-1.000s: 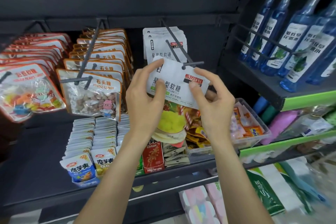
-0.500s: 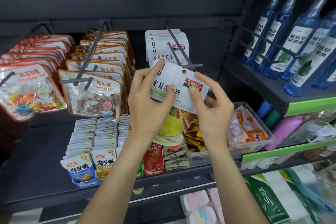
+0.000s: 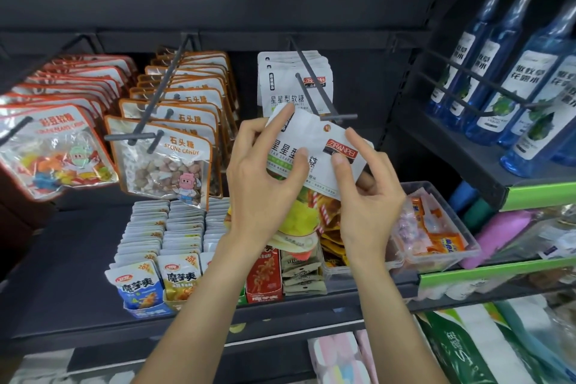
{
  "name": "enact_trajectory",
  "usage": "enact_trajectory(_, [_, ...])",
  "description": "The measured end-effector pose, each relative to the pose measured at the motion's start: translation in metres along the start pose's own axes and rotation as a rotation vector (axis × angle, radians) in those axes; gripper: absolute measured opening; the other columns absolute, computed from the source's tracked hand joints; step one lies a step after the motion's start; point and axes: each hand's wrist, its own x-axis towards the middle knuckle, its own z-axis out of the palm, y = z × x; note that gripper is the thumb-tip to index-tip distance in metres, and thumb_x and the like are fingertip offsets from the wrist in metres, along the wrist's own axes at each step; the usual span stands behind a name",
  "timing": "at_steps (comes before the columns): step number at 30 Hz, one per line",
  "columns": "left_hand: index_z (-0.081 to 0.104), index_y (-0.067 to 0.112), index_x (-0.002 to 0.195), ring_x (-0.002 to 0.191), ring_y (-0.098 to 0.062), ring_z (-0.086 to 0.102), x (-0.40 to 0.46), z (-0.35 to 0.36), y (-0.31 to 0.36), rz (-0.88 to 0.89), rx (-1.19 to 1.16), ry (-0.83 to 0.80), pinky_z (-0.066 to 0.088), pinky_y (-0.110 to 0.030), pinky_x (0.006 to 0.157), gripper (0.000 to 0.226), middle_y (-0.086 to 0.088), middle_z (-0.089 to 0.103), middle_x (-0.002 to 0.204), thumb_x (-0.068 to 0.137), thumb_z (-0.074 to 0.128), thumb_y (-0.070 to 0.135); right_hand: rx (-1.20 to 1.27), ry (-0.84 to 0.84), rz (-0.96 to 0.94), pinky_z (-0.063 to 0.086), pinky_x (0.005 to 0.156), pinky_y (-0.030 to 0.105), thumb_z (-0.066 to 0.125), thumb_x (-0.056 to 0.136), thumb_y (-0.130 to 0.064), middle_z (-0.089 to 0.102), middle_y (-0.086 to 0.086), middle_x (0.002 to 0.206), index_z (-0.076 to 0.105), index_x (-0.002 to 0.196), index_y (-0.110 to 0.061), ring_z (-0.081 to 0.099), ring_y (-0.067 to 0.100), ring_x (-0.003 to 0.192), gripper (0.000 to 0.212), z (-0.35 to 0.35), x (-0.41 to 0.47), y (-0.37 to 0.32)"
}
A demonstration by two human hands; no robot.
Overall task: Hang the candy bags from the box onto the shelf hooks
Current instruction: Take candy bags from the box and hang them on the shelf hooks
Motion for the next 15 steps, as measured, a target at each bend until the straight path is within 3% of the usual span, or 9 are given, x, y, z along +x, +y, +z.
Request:
enact_trajectory(6, [0.052,0.021,0.137,0.107,0.007,0.047,0.001,0.007,-0.011,-0.116,-0.010,-0.032,0.035,-0.007,0.091,0.052,0.005,0.049,0.113,0.087,0.058,0.035,-0.067,-0.063,-0.015,0.047,0.054,0.039,0.064,0.091,-0.021,0.057,-0.011,0.089,0.061,0.126,-0.025,0.054,0.019,0.067,0.035,0.001,0.007,0.007])
enact_trajectory(8, [0.050,0.021,0.138,0.111,-0.002,0.046,0.006,0.010,-0.016,-0.088,0.063,-0.029,0.034,-0.009,0.095,0.051,0.001,0.048,0.116,0.089,0.059,0.029,-0.149,-0.135,-0.057,0.049,0.056,0.031,0.063,0.092,-0.019,0.056,-0.005,0.093,0.054,0.133,-0.026,0.054,0.013,0.066,0.043,0.002,0.007,0.016])
enact_trajectory(11, [0.050,0.015,0.138,0.116,-0.015,0.044,0.025,0.021,-0.033,-0.011,0.173,0.025,0.033,-0.013,0.099,0.049,-0.011,0.047,0.123,0.090,0.060,0.020,-0.274,-0.273,-0.086,0.056,0.066,0.032,0.064,0.093,-0.017,0.057,-0.001,0.103,0.038,0.143,-0.033,0.063,0.013,0.075,0.059,0.012,0.008,0.038])
enact_trajectory(13, [0.048,0.014,0.139,0.121,-0.021,0.042,0.037,0.035,-0.048,-0.012,0.219,0.037,0.030,-0.011,0.102,0.050,-0.015,0.043,0.130,0.091,0.061,0.015,-0.371,-0.323,-0.102,0.056,0.074,0.034,0.066,0.091,-0.018,0.061,0.005,0.111,0.035,0.147,-0.026,0.065,0.019,0.087,0.064,0.024,0.013,0.051])
enact_trajectory(15, [0.045,0.014,0.142,0.125,-0.024,0.039,0.046,0.049,-0.059,-0.052,0.228,0.026,0.033,-0.020,0.104,0.057,-0.017,0.036,0.138,0.089,0.064,0.013,-0.538,-0.318,-0.152,0.051,0.071,0.034,0.065,0.092,-0.020,0.062,0.007,0.113,0.039,0.145,-0.018,0.063,0.021,0.090,0.059,0.035,0.024,0.059])
